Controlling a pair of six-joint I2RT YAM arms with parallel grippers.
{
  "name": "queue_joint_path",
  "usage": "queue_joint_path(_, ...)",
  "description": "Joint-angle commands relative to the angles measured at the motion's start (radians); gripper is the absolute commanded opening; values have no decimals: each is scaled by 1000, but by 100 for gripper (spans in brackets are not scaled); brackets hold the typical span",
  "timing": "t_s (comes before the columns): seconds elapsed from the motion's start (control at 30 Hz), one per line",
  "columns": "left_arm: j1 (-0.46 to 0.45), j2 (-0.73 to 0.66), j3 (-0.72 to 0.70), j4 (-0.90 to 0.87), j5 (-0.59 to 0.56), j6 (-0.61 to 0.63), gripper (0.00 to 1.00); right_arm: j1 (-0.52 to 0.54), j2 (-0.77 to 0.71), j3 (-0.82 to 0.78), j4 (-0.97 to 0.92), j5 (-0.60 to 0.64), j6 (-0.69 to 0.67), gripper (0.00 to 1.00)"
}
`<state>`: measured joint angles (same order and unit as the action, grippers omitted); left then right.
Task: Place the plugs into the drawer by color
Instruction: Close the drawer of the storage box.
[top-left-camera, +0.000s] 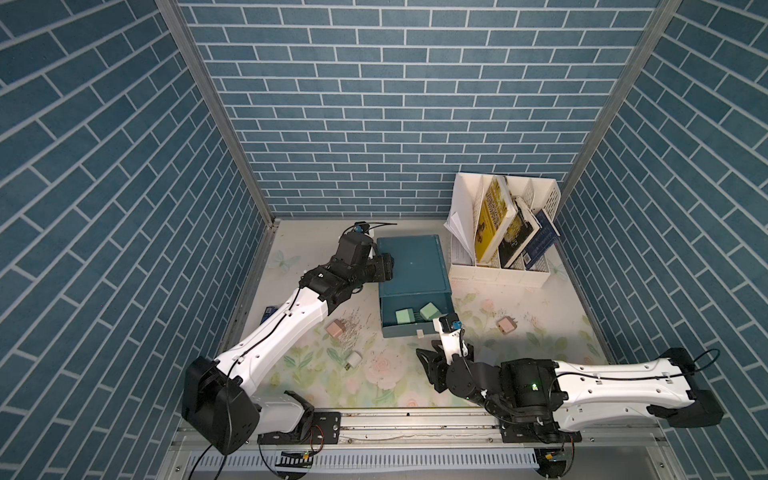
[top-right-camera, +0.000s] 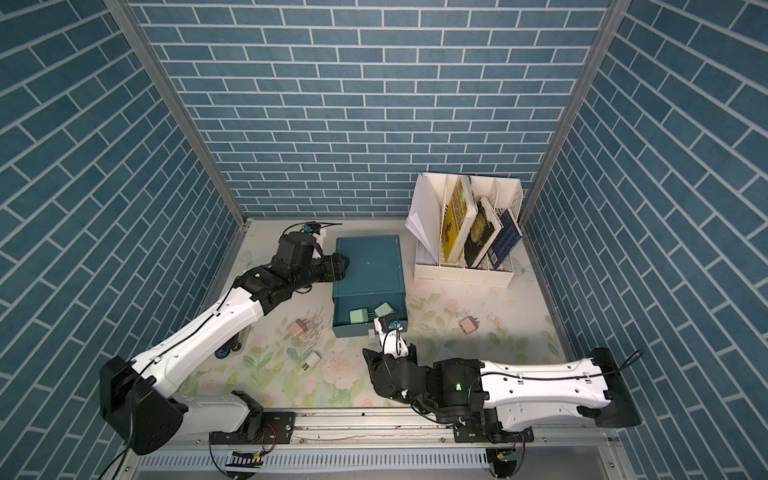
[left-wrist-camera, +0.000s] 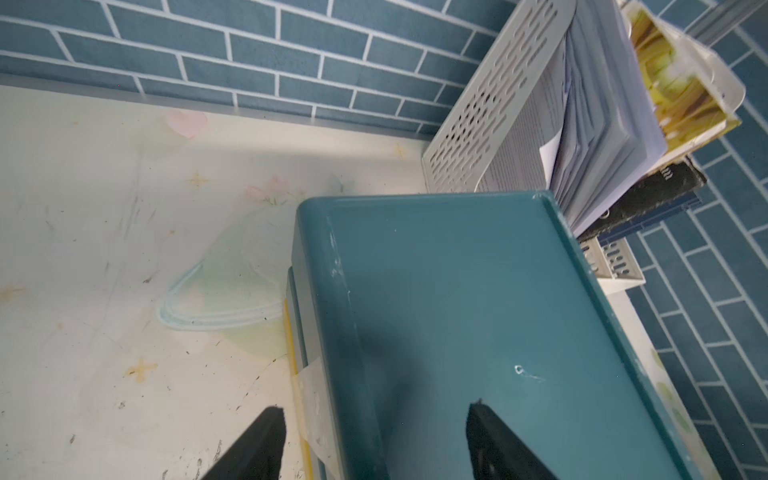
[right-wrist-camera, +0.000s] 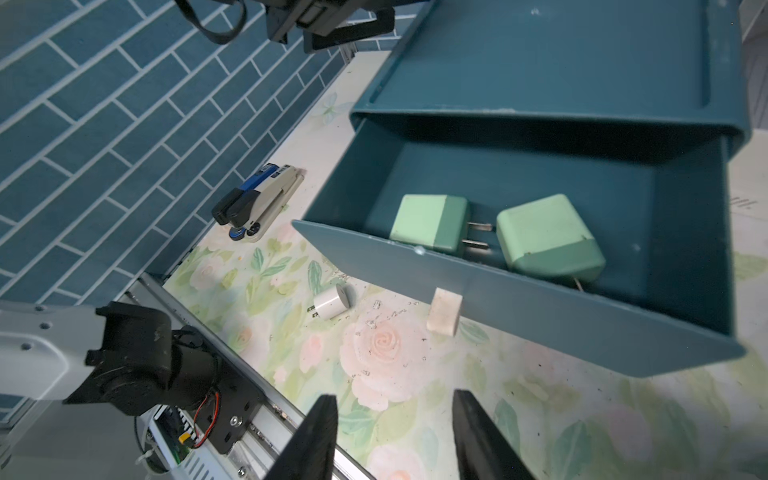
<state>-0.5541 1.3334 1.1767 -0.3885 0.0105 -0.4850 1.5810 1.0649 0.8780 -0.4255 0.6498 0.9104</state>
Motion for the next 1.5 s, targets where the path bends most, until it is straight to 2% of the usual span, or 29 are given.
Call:
queue_joint_path(0.0,11,-2,-13,1,35,-4,70,-54,35,-33,-1,-18,117,45)
queue_joint_path(0.47,13,30,-54,20,43,63,61,-246,212,75,151,-140,-44,39)
queue_joint_path(0.9,13,19,-91,45,70,107,53,-372,294,143,199,-135,-115,34)
queue_joint_path(1.2,12,12,-97,40,59,127,51,-395,351,190,193,-120,-130,33)
queue_joint_path(1.37,13,7,-107,43,49,127,52,-382,339,171,193,-119,-131,38)
queue_joint_path(1.47,12,13,-102,39,43,123,54,-316,291,109,218,-80,-99,50)
